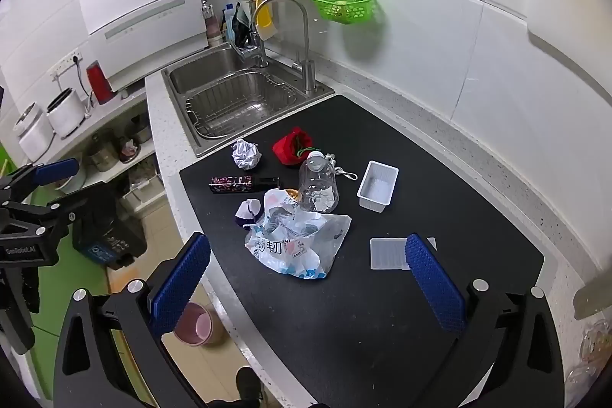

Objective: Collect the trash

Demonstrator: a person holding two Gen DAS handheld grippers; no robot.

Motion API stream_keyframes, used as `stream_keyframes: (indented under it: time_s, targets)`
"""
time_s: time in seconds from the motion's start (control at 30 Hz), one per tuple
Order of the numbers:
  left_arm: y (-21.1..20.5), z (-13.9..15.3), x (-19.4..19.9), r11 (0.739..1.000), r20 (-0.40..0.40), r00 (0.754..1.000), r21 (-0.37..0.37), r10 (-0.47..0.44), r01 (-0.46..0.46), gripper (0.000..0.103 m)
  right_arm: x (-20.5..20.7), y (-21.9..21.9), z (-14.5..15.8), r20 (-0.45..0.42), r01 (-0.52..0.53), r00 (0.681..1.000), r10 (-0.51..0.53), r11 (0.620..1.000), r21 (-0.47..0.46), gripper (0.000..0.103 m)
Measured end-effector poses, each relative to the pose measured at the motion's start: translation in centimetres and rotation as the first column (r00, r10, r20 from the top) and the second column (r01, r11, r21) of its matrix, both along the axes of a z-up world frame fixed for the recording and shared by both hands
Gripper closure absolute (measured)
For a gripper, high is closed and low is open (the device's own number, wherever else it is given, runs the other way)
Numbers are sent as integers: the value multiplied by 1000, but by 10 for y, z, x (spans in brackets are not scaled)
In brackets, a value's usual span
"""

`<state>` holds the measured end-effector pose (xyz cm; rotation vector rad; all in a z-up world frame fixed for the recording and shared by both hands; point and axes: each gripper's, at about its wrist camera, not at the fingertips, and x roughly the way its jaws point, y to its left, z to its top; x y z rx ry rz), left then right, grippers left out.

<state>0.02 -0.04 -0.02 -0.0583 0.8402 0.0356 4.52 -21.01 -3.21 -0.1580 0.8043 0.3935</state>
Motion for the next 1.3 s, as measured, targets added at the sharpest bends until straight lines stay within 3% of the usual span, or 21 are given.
stream_keyframes:
  time_s: [1.3]
  targets:
    - [-5,-4,8,1000,-1,1000,-25,-8,8,3,4,-1,-1,-10,0,1000,0,1000,19,5]
